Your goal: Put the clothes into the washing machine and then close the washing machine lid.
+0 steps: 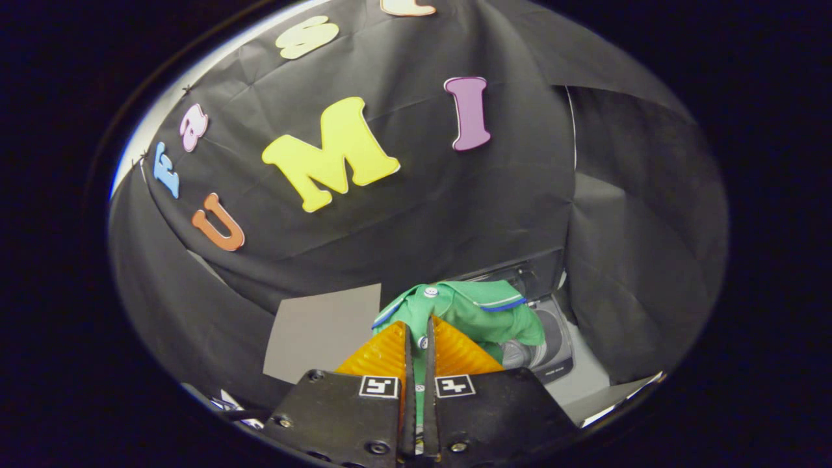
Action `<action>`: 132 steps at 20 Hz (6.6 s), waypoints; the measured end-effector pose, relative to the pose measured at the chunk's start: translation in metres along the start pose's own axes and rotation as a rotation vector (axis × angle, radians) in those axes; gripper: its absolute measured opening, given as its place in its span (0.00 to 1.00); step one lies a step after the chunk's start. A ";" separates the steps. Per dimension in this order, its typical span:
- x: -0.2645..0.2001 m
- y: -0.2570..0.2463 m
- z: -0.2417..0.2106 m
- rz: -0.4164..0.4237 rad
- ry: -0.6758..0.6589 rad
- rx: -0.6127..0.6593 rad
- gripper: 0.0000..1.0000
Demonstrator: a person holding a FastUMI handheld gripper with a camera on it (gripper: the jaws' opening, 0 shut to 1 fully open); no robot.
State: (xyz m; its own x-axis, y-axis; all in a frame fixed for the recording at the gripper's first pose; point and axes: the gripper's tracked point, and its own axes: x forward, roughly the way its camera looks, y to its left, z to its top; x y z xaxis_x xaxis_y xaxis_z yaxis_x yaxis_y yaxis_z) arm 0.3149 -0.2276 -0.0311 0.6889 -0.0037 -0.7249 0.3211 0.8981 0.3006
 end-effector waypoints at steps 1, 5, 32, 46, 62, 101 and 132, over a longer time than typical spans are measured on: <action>0.004 -0.007 0.000 -0.008 -0.006 0.002 0.08; 0.028 -0.032 -0.012 -0.027 -0.004 0.014 0.08; 0.241 -0.150 -0.166 -0.159 0.288 0.023 0.08; 0.268 -0.172 -0.145 -0.212 0.256 -0.120 0.48; 0.231 -0.068 0.073 -0.036 -0.291 -0.428 0.54; 0.246 -0.121 -0.063 -0.121 -0.224 -0.336 0.61; -0.015 -0.043 -0.208 -0.280 -0.515 -0.280 0.84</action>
State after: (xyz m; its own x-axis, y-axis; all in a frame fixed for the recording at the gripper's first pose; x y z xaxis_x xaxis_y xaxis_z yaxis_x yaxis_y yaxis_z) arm 0.1562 -0.1745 -0.1619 0.8495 -0.4019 -0.3418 0.3997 0.9131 -0.0800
